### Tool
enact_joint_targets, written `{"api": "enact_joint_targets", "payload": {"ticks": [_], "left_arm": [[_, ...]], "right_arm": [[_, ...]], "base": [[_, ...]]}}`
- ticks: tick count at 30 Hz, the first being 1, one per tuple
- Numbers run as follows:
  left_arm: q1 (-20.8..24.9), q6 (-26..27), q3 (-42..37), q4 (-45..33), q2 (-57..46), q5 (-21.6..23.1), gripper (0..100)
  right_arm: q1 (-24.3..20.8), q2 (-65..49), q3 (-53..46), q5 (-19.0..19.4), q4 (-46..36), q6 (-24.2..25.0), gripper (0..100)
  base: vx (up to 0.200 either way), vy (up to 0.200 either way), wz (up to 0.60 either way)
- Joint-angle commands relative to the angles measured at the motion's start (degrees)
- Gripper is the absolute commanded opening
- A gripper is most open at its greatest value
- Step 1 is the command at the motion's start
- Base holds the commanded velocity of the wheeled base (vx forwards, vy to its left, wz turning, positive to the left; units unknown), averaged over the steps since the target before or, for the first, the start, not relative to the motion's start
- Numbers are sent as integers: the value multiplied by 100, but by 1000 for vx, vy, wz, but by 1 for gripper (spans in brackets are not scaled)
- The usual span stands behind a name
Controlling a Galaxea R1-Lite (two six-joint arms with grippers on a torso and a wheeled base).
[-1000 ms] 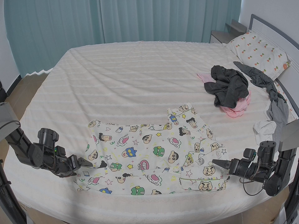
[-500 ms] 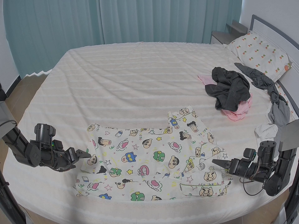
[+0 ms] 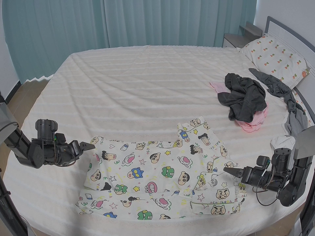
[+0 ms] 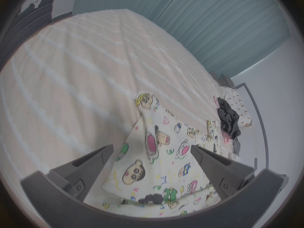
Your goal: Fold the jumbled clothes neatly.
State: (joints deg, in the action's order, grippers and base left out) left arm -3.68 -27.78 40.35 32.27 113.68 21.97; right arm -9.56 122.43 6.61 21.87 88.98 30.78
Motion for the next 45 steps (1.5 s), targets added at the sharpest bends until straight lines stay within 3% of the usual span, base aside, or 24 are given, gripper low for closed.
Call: {"api": "enact_joint_targets", "payload": {"ticks": [1,9,23,24,30,32,34,35,37,38,39,45], "left_arm": [[69,-8,904,16,752,-246,100],[298,-17,2038,-142,1807,-448,100],[535,-25,3181,-652,2484,-518,100],[535,-25,3225,-669,2493,-580,0],[518,-17,3242,-652,2440,-905,0],[509,-17,3251,-643,2299,-1081,0],[518,-17,3233,-643,2238,-1124,0],[526,-17,3207,-643,2167,-1186,0],[535,-17,3207,-643,2141,-1239,0],[544,-17,3190,-643,2036,-1371,0],[562,-17,3190,-643,1956,-1441,0],[562,-17,3146,-696,1728,-1511,0]], "right_arm": [[-2,0,-2,1,93,-2,100],[-2,0,16,1,93,-11,100],[-2,0,34,-16,93,-11,100],[7,0,42,-34,93,-11,100],[182,-158,552,-148,76,42,100],[349,-123,1352,-236,-188,-2,100],[376,-132,1862,-236,-830,-11,100],[376,-132,2477,-236,-1788,-55,100],[376,-123,2741,-245,-2165,-90,100],[411,9,3593,-245,-3115,-239,100],[446,202,4226,-245,-3545,-327,100],[367,1195,6283,-253,-5119,-687,100]], "base": [[0,0,0],[0,0,0],[0,0,0],[0,0,0],[0,0,0],[0,0,0],[0,0,0],[0,0,0],[0,0,0],[0,0,0],[0,0,0],[0,0,0]]}}
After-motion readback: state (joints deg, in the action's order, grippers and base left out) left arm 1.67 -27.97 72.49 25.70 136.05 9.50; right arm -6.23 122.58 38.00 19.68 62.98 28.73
